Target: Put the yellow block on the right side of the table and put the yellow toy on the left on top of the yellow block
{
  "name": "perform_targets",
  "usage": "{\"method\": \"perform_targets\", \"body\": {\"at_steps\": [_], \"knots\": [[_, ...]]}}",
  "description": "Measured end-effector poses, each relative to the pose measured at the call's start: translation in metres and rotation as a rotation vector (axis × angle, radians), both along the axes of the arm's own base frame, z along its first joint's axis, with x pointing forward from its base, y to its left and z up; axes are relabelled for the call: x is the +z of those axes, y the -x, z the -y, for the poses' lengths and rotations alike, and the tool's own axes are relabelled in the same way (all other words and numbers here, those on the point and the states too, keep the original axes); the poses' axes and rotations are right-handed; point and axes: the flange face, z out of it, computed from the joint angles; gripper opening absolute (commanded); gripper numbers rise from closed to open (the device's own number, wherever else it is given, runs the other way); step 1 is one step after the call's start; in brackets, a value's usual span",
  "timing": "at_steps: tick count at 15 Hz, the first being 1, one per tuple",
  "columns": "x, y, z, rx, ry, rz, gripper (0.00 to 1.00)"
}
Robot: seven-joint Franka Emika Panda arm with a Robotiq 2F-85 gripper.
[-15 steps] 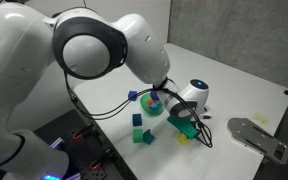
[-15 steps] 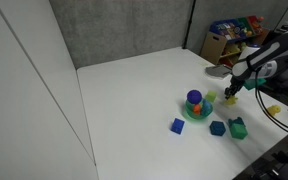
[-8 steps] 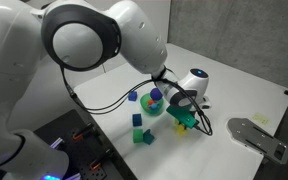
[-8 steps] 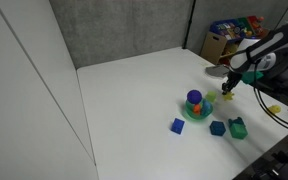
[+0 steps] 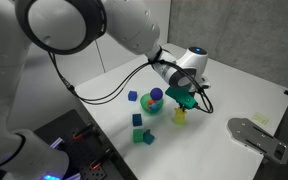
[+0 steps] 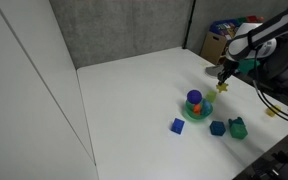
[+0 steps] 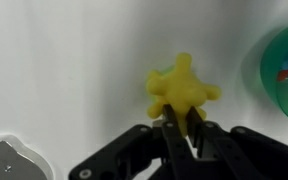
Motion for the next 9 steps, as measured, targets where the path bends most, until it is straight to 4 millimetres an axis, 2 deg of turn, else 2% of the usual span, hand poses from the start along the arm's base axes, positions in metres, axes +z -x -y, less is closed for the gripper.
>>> {"method": "perform_targets", "body": {"at_steps": [4, 9], "knots": [[-0.004, -0.004, -0.017, -0.003, 0.001, -0.008, 0.05], [-0.013, -0.005, -0.019, -0.021, 0.01, -0.02, 0.05]]}}
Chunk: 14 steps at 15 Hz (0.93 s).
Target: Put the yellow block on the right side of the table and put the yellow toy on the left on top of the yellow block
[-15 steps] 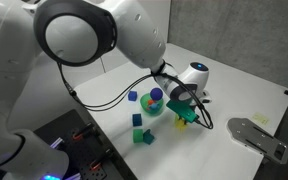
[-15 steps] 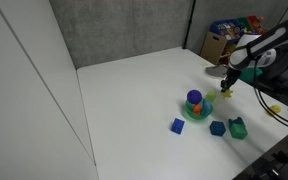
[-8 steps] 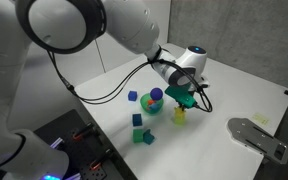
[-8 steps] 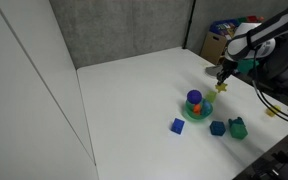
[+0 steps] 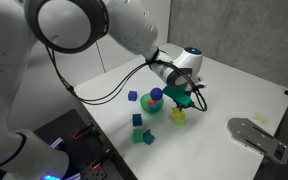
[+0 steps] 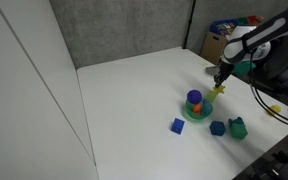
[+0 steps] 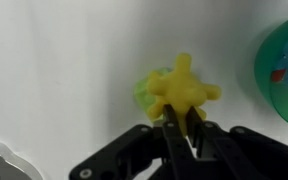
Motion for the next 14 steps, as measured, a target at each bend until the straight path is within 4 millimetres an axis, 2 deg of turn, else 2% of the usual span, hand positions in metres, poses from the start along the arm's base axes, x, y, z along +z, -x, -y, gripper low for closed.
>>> {"method": "perform_targets", "body": {"at_steps": [9, 14], "knots": [[-0.004, -0.015, 0.011, -0.009, 0.016, 0.021, 0.05], [-0.014, -0.021, 0.014, -0.011, 0.019, 0.021, 0.05]]}}
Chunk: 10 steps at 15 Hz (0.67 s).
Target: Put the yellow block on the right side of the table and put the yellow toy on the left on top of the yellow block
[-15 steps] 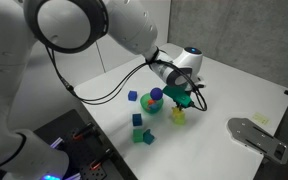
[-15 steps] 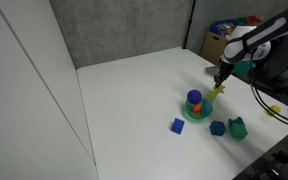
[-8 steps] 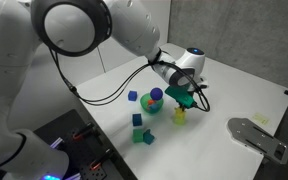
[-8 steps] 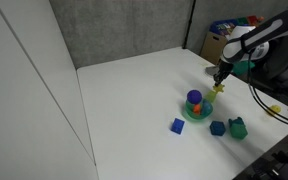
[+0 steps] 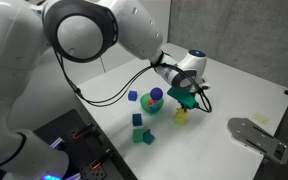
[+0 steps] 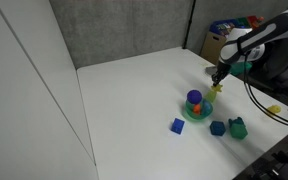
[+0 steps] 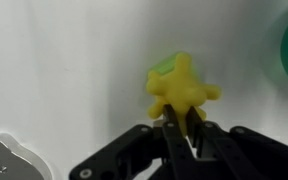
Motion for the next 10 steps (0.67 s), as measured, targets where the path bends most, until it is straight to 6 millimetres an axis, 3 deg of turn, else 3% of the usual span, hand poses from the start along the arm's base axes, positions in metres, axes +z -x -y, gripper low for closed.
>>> {"method": "perform_targets", "body": {"at_steps": [10], "knots": [[-0.018, -0.006, 0.0, 0.002, -0.007, -0.023, 0.06]]}}
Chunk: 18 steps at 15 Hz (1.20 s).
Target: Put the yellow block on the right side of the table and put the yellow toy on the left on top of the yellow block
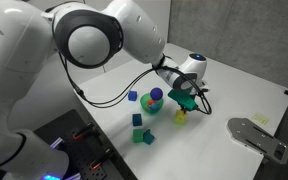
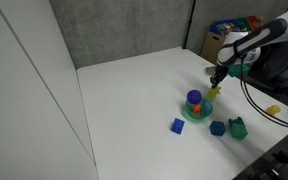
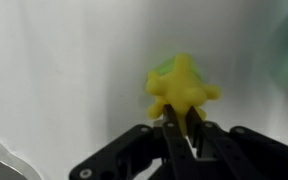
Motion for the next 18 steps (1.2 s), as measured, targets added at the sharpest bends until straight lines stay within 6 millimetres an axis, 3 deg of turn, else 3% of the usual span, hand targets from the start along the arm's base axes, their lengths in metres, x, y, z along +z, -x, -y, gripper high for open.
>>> {"method": "perform_targets", "body": {"at_steps": [1, 10, 14, 18], "knots": [[0.0, 0.0, 0.0, 0.0, -0.002, -0.004, 0.31], [0.004, -0.004, -0.008, 0.01, -0.012, -0.002, 0.98], [0.019, -0.008, -0.011, 0.015, -0.016, 0.016, 1.0], [0.051, -0.007, -0.02, 0.029, -0.035, 0.021, 0.99]]}}
